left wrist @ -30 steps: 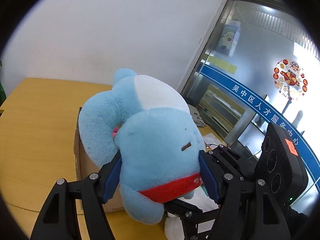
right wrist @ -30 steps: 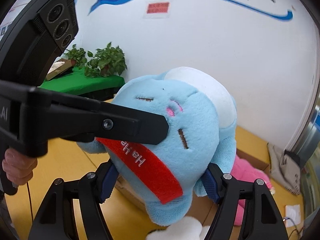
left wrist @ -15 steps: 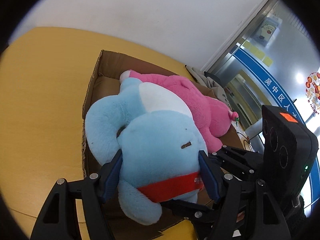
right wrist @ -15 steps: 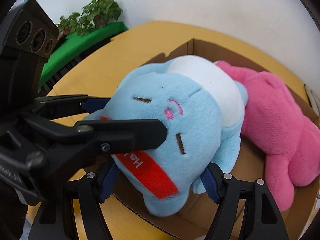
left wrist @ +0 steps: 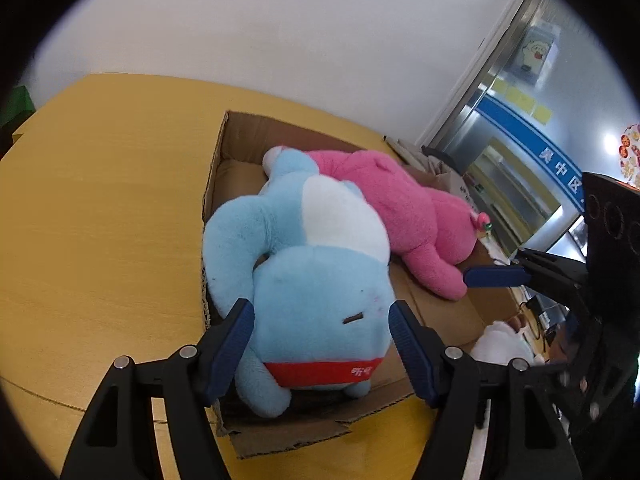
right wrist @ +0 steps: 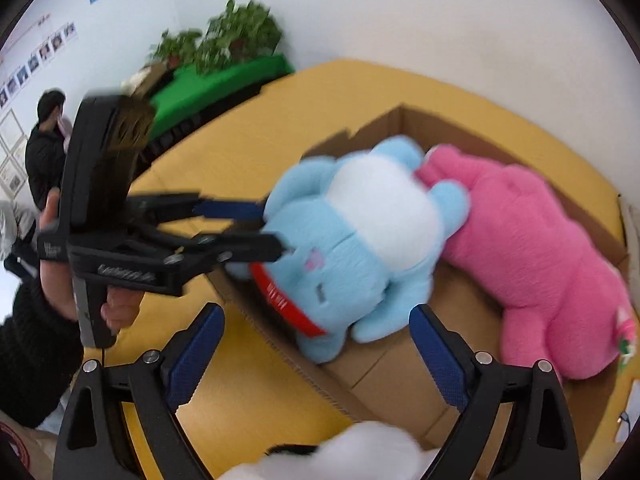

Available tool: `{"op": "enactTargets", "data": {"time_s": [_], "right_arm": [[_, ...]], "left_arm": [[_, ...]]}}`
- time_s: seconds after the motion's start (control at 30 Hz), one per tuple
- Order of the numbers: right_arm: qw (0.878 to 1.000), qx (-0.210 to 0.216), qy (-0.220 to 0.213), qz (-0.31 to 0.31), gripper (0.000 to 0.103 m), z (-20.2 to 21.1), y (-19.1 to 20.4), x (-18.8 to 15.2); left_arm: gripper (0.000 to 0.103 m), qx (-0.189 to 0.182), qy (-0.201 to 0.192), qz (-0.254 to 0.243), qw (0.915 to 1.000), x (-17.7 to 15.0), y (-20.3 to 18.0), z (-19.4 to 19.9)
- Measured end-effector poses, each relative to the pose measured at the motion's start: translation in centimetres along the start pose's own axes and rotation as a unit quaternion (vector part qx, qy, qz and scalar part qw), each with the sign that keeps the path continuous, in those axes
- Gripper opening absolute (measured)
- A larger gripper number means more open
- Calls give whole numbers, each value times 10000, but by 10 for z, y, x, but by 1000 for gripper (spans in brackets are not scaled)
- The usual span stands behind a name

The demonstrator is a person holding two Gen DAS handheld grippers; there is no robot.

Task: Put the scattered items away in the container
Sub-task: 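Lower the light-blue plush into the box and open both grippers, then move both grippers back to the white sheep plush on the table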

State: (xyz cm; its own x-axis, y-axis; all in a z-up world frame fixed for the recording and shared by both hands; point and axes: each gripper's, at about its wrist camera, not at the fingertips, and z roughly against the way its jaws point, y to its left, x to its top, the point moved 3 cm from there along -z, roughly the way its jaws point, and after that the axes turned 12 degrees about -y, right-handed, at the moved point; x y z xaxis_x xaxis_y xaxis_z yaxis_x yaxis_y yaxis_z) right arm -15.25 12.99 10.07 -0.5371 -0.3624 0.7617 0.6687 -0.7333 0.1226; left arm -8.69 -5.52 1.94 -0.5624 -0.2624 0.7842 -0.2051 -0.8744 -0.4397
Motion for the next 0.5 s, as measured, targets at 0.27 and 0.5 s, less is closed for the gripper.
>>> {"op": "enactTargets", "data": {"time_s": [0.27,0.5], "right_arm": [[9894,-740,-7,-1252,67,-99,-31,71],[9853,-1353,563,-875,67,-155,-17,68]], "left_arm": [[72,174,-480,-252,9984,1,-23,38],[72,378,-248,-570,9973,-26,-33,42]]}}
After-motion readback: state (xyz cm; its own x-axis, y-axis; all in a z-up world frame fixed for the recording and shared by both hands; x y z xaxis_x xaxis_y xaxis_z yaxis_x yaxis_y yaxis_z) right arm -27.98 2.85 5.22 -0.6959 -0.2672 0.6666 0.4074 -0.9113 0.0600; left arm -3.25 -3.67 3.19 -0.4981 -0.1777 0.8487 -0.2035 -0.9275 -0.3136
